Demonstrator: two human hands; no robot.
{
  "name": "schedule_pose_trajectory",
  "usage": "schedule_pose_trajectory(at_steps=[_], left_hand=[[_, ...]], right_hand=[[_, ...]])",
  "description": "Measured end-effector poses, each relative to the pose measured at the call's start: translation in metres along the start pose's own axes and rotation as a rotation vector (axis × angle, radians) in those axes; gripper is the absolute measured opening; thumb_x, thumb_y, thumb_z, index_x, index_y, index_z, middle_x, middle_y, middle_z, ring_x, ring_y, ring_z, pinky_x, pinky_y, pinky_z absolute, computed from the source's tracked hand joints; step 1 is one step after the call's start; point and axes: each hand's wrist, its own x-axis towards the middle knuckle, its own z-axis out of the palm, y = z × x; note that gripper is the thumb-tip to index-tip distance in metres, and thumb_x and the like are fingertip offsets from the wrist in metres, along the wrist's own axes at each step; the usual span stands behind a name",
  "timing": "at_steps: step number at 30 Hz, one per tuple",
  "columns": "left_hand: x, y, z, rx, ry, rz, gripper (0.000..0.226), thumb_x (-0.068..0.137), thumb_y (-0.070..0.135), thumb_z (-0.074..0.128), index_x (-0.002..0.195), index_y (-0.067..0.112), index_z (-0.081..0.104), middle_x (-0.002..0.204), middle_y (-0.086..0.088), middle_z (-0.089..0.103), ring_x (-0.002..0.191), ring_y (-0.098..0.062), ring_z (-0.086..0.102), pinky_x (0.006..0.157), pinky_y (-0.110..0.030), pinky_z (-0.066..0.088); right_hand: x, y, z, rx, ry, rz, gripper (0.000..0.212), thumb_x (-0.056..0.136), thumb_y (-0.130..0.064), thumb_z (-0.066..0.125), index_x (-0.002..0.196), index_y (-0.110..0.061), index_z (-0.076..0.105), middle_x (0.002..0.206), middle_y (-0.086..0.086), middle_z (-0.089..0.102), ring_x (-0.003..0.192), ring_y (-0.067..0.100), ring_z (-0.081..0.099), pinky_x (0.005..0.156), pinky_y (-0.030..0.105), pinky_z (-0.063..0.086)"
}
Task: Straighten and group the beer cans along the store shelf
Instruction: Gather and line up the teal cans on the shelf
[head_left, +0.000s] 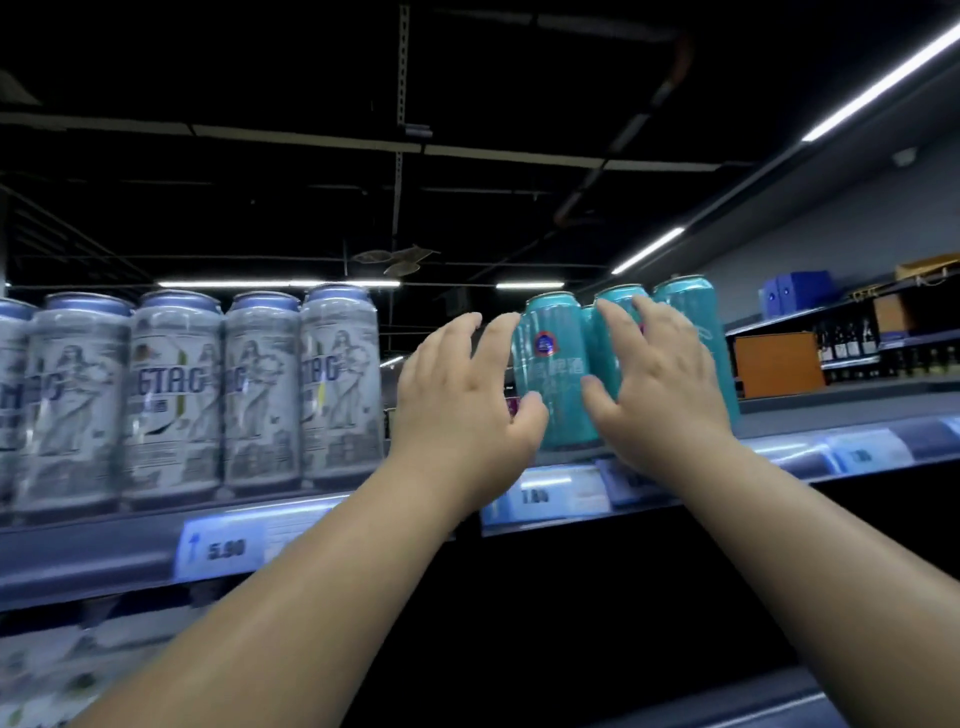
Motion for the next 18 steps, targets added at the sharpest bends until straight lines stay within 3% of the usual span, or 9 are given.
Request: schedule_pose_trajectory(at_steps=[4, 9, 18], left_hand=[[0.013, 0.019, 0.032, -0.008, -0.060, -0.051, 0.071, 0.084, 0.055, 0.039, 0.149, 0.031, 0.024, 0.146, 0.003, 0.036, 0.133, -0.019, 0.028, 0.112, -0.043, 0.025], [0.009, 0.017, 0.055, 0.189, -0.071, -0.055, 0.076, 0.086, 0.066, 0.025, 0.151, 0.031, 0.008, 0.157, -0.007, 0.024, 0.144, -0.025, 0.016, 0.118, -0.047, 0.015], [0.005, 0.016, 0.054, 0.213, -0.061, -0.018, 0.076, 0.087, 0.065, 0.026, 0.152, 0.027, 0.014, 0.148, -0.006, 0.035, 0.133, -0.026, 0.034, 0.108, -0.044, 0.028]], right_hand=[[-0.002, 0.029, 0.012, 0.067, -0.049, 0.023, 0.076, 0.093, -0.046, 0.052, 0.159, -0.032, 0.018, 0.167, 0.007, 0.009, 0.153, 0.025, 0.000, 0.122, 0.050, 0.005], [0.001, 0.036, 0.020, 0.083, -0.082, 0.009, 0.079, 0.092, -0.055, 0.047, 0.159, -0.038, 0.008, 0.168, 0.004, 0.000, 0.153, 0.021, -0.008, 0.121, 0.048, -0.003], [-0.001, 0.035, 0.017, 0.040, -0.082, 0.037, 0.081, 0.090, -0.057, 0.048, 0.160, -0.037, 0.012, 0.168, 0.004, 0.006, 0.153, 0.023, -0.003, 0.121, 0.047, -0.001]])
